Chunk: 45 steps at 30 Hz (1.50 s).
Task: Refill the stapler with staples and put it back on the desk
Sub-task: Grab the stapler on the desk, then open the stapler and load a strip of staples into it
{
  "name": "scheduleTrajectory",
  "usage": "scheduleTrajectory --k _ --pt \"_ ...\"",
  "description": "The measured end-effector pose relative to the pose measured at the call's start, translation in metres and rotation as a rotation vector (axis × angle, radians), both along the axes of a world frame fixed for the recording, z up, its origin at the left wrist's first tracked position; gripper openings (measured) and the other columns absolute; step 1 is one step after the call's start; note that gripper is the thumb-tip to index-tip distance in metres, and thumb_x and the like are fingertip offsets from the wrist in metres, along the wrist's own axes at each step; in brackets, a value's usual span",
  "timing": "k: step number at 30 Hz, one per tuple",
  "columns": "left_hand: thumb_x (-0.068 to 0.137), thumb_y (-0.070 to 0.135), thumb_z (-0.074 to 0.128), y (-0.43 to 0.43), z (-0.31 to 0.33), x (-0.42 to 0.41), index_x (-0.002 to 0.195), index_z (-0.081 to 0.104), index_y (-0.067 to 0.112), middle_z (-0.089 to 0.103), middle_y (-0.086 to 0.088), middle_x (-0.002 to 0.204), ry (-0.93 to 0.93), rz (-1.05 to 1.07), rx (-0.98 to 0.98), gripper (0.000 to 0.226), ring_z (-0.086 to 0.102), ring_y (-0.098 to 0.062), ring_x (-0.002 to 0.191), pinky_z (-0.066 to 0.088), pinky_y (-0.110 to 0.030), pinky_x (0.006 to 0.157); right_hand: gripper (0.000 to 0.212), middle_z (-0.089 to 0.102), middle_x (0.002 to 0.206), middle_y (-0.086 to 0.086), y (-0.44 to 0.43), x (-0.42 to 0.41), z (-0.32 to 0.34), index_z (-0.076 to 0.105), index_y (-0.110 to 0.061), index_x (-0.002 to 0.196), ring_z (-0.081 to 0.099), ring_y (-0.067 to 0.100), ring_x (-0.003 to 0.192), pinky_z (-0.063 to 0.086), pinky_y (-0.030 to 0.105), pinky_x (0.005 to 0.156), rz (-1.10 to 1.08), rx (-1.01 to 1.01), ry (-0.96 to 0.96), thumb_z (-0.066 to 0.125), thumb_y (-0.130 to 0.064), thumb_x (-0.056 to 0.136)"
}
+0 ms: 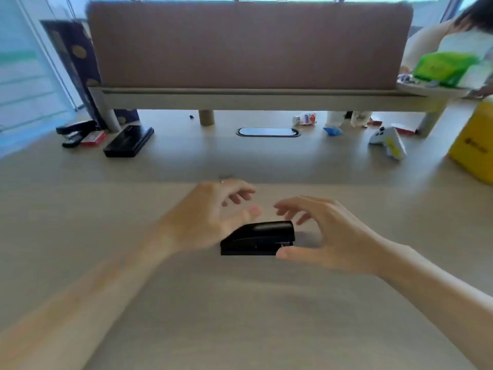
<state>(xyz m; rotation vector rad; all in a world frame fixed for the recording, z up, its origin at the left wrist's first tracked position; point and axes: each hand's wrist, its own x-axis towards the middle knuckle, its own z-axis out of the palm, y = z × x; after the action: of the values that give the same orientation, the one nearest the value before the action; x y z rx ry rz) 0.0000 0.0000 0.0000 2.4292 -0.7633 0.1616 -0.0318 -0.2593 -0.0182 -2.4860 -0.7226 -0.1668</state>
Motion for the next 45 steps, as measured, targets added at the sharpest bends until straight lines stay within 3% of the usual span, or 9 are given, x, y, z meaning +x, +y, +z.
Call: scheduleTrajectory --k 5,10,13,17,24,31,36,40,45 --pt "0.084 0.052 0.071 -0.034 -0.017 -0.031 0.113 0.065 0.031 0.069 0.01 0.104 -0.016 -0.051 0.04 0.036 0.067 -0.013 0.094 0.055 -0.037 0.085 0.035 0.076 0.098 -0.016 0.01 -0.009 -0.019 0.07 -0.032 0.114 0.071 0.002 0.089 0.057 0.031 0.083 -0.066 0.165 0.004 0.083 -0.036 0.081" --pt "0.091 0.054 0.066 -0.054 -0.027 -0.037 0.111 0.055 0.027 0.064 0.008 0.108 -0.157 0.075 0.071 0.035 0.064 -0.021 0.094 0.049 -0.033 0.073 0.035 0.079 0.097 -0.012 0.011 -0.01 -0.029 0.07 -0.03 0.113 0.076 0.007 0.09 0.061 0.04 0.081 -0.095 0.336 0.108 0.083 -0.022 0.081" --pt "0.094 0.054 0.06 -0.054 -0.03 -0.035 0.112 0.058 0.022 0.066 0.007 0.107 -0.211 0.059 0.025 0.036 0.065 -0.019 0.095 0.051 -0.033 0.076 0.04 0.078 0.096 -0.012 0.011 -0.008 -0.031 0.068 -0.031 0.115 0.075 0.007 0.088 0.061 0.034 0.08 -0.097 0.337 0.097 0.087 -0.027 0.08" --pt "0.1 0.043 0.053 -0.04 -0.026 -0.039 0.107 0.053 0.021 0.062 0.022 0.092 -0.157 0.105 -0.337 0.024 0.062 0.003 0.085 0.046 -0.015 0.078 0.041 0.075 0.093 -0.011 0.01 -0.007 -0.034 0.069 -0.032 0.111 0.068 0.007 0.079 0.051 0.016 0.075 -0.137 0.305 0.069 0.089 -0.034 0.076" --pt "0.11 0.033 0.033 -0.008 -0.033 -0.045 0.106 0.044 0.017 0.072 -0.001 0.089 -0.12 0.218 -0.67 0.02 0.073 -0.021 0.084 0.055 -0.042 0.083 0.025 0.075 0.08 -0.008 0.01 -0.009 -0.033 0.075 -0.029 0.098 0.069 0.012 0.077 0.049 0.012 0.071 -0.136 0.298 0.065 0.088 -0.027 0.077" --pt "0.099 0.033 0.064 0.047 -0.029 -0.047 0.1 0.054 0.02 0.075 -0.018 0.103 0.172 0.237 -0.78 0.017 0.077 -0.03 0.099 0.065 -0.041 0.088 0.022 0.076 0.08 -0.009 0.01 -0.011 -0.031 0.077 -0.029 0.098 0.069 0.01 0.082 0.048 0.011 0.074 -0.128 0.277 0.047 0.087 -0.028 0.078" --pt "0.083 0.025 0.085 0.085 -0.03 -0.044 0.091 0.069 0.018 0.074 0.012 0.079 0.279 0.264 -0.502 0.019 0.066 -0.002 0.07 0.05 -0.006 0.07 0.02 0.076 0.081 -0.009 0.01 -0.012 -0.03 0.076 -0.03 0.097 0.07 0.009 0.08 0.049 0.014 0.075 -0.111 0.278 0.041 0.087 -0.026 0.079" --pt "0.081 0.03 0.087 0.09 -0.011 -0.041 0.095 0.074 0.031 0.078 0.013 0.095 0.073 0.273 -0.124 0.02 0.072 -0.003 0.089 0.051 -0.015 0.084 0.021 0.075 0.084 -0.01 0.011 -0.012 -0.031 0.077 -0.03 0.097 0.069 0.011 0.081 0.05 0.017 0.077 -0.112 0.281 0.03 0.087 -0.025 0.079" --pt "0.084 0.031 0.083 0.063 -0.002 -0.04 0.104 0.077 0.039 0.068 0.03 0.081 -0.07 0.142 0.167 0.022 0.061 0.01 0.082 0.043 -0.013 0.07 0.021 0.075 0.082 -0.005 0.009 -0.01 -0.032 0.075 -0.029 0.098 0.07 0.016 0.08 0.053 0.029 0.082 -0.108 0.263 0.015 0.086 -0.03 0.08"
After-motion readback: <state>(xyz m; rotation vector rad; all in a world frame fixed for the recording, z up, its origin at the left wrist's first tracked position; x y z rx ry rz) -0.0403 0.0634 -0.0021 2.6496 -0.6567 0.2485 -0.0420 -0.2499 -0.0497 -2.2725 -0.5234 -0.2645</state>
